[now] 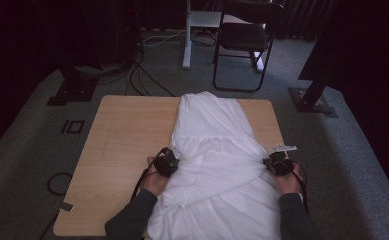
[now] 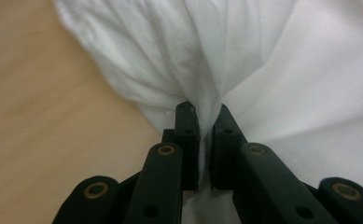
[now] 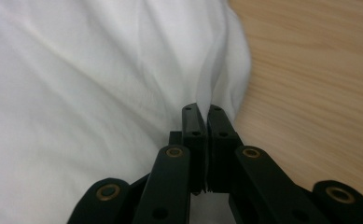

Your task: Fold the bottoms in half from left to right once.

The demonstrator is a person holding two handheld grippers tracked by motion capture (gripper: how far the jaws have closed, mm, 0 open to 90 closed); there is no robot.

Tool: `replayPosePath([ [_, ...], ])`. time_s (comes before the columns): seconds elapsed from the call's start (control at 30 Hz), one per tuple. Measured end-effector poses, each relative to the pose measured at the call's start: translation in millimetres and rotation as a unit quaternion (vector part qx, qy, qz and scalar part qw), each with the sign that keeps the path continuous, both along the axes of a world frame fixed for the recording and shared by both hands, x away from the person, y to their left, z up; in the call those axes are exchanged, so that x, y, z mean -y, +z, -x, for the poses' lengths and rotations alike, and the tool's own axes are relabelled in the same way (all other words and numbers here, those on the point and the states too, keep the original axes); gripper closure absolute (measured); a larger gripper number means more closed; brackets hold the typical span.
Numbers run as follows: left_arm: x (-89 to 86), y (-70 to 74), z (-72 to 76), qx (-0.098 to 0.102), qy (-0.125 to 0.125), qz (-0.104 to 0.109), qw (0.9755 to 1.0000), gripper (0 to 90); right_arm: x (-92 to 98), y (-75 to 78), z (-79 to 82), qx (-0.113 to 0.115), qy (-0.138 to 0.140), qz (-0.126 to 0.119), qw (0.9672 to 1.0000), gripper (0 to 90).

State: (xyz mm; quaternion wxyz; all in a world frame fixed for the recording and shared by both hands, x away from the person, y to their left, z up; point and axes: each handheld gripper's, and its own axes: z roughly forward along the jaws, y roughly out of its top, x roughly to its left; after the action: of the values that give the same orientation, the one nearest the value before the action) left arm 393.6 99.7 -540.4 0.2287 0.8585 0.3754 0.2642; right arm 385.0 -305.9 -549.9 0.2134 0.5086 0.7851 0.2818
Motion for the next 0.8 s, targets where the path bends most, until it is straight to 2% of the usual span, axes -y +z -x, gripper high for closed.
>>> replayPosePath([
  [0.07, -8.8, 1.8, -16.1, 0.002, 0.015, -0.026, 0.9996, 84.3, -14.5, 0.6, -5.6, 0.0, 0.017, 0.001, 0.9999, 87.5],
  [0.17, -18.0, 2.3, -38.3, 0.009, 0.039, -0.045, 0.9982, 84.3, -33.7, 1.2, -15.9, 0.002, 0.034, 0.005, 0.9994, 87.5],
  [0.33, -23.4, 2.1, -64.8, 0.02, 0.07, -0.073, 0.9947, 84.1, -48.8, 1.7, -31.7, -0.003, 0.042, -0.015, 0.999, 87.2],
  [0.37, -23.7, 1.7, -67.2, 0.021, 0.077, -0.065, 0.9946, 84.1, -49.7, 1.8, -34.3, -0.005, 0.044, -0.022, 0.9988, 87.1],
  [0.43, -24.4, 2.5, -67.6, 0.018, 0.076, -0.063, 0.995, 83.7, -48.6, 1.7, -39.8, -0.006, 0.045, -0.024, 0.9987, 87.0],
  [0.47, -24.4, 3.6, -65.5, 0.013, 0.071, -0.052, 0.996, 82.9, -46.3, 1.8, -42.8, -0.004, 0.041, -0.023, 0.9989, 87.1],
  [0.53, -24.6, 7.5, -57.0, 0.006, 0.038, -0.028, 0.9989, 76.2, -38.6, 2.1, -49.2, -0.003, 0.012, -0.015, 0.9998, 87.5],
  [0.57, -25.1, 10.4, -51.1, 0.008, 0.025, -0.011, 0.9996, 70.1, -34.3, 3.0, -52.3, -0.005, -0.008, -0.007, 0.9999, 87.1],
  [0.6, -26.8, 14.2, -44.9, 0.014, 0.015, -0.001, 0.9998, 65.4, -30.9, 4.5, -54.8, -0.008, -0.025, 0.003, 0.9996, 83.8],
  [0.67, -32.6, 22.3, -34.0, 0.019, 0.008, 0.01, 0.9997, 60.3, -27.3, 10.8, -56.0, -0.001, -0.049, 0.014, 0.9987, 69.8],
  [0.73, -41.5, 30.4, -23.8, 0.022, 0.005, 0.032, 0.9992, 57.6, -27.1, 22.4, -51.3, 0.023, -0.044, -0.011, 0.9987, 60.7],
  [0.8, -50.3, 37.3, -14.9, 0.023, 0.009, 0.044, 0.9987, 55.6, -35.1, 33.7, -45.6, 0.046, -0.023, -0.018, 0.9985, 56.7],
])
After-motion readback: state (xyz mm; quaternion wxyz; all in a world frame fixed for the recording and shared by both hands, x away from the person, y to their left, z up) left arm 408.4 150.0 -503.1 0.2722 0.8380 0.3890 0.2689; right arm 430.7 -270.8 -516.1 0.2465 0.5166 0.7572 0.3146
